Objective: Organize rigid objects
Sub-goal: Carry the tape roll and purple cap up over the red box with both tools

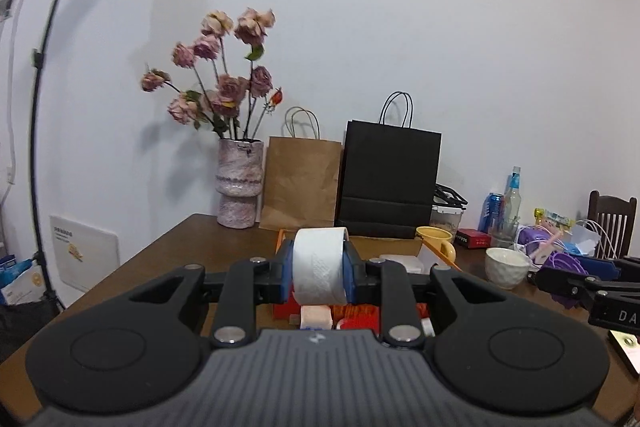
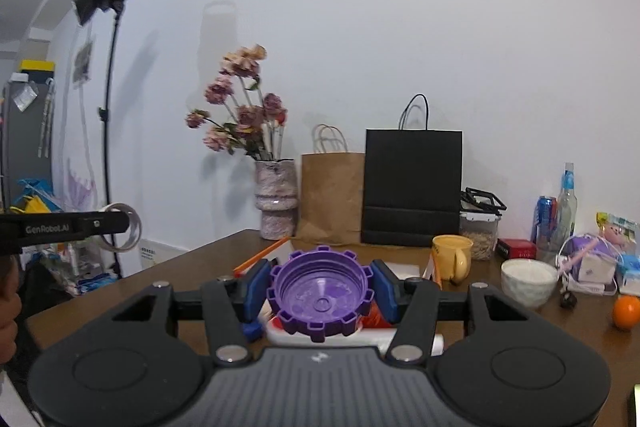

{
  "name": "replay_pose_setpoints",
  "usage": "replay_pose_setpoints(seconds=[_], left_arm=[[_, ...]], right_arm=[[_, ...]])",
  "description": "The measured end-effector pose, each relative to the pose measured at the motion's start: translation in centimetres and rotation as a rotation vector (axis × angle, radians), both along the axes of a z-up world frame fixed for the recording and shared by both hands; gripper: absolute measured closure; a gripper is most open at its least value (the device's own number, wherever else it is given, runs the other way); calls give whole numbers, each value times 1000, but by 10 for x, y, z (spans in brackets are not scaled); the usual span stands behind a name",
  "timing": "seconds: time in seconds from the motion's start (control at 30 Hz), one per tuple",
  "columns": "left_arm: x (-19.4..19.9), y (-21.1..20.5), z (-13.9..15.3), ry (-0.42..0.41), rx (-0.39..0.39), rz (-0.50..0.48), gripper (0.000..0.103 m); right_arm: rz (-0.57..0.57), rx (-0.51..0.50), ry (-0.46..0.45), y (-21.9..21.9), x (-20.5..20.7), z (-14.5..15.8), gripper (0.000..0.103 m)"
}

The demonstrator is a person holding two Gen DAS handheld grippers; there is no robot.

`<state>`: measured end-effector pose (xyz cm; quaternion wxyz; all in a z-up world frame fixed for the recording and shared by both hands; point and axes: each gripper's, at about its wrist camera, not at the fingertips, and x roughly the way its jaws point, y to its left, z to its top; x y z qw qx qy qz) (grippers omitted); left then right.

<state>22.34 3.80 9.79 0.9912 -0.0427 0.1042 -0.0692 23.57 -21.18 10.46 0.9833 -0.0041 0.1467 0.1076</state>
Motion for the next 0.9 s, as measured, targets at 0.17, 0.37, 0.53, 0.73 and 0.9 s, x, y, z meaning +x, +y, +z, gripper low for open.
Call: replay_pose_setpoints(seconds=[0.17, 0.37, 0.53, 0.73, 0.9], left_arm=[[73, -8, 10, 13, 54, -22, 79], [177, -13, 9, 78, 59, -42, 79], [284, -19, 1, 202, 109, -63, 79], [405, -34, -41, 456, 174, -57, 79], [471, -40, -90, 700, 194, -73, 79]], right_arm=[[6, 12, 49, -8, 86, 3, 50], [39, 29, 130, -13, 195, 1, 50], [67, 69, 255, -13, 295, -9, 50], [79, 101, 555, 2, 420, -58, 50], [53, -18, 722, 25, 479, -117, 50]])
